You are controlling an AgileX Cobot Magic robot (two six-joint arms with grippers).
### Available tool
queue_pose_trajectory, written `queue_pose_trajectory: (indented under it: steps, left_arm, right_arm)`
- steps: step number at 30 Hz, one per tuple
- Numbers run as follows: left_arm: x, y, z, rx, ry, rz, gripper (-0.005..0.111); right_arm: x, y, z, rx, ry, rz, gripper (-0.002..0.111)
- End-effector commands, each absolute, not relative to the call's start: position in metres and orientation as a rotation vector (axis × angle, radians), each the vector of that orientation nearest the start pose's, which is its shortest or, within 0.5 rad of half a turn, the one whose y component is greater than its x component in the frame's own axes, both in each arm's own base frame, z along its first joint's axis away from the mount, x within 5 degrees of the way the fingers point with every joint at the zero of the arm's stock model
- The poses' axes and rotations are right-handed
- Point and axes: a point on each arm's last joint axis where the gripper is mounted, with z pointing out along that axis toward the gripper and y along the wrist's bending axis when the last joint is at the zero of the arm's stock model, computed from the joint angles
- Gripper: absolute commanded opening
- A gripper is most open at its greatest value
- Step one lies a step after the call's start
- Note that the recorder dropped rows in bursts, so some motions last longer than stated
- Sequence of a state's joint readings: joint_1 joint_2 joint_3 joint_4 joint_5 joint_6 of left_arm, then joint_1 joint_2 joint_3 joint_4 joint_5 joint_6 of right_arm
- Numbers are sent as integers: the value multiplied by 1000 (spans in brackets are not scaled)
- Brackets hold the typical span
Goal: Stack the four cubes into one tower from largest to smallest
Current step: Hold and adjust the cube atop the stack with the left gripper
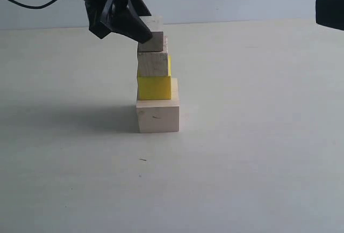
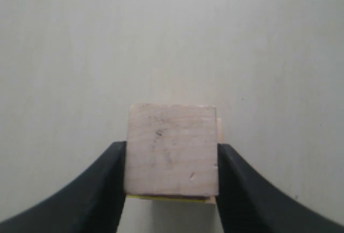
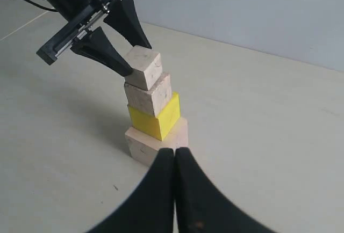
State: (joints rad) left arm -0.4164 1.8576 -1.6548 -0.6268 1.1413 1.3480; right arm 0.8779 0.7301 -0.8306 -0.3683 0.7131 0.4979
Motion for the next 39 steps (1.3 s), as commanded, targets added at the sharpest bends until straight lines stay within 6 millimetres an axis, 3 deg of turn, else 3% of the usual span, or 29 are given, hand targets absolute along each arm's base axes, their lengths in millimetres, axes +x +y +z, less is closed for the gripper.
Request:
queue_pose_trajectory:
  steps: [1,39]
  left_arm:
    - [345,-208,308,1792,1782,-559,36]
    - [345,-208,307,1804,1774,-553,36]
  right_arm:
    - [102,90,366,-535,1999,439,0]
    - [102,90,366,-534,2000,440,0]
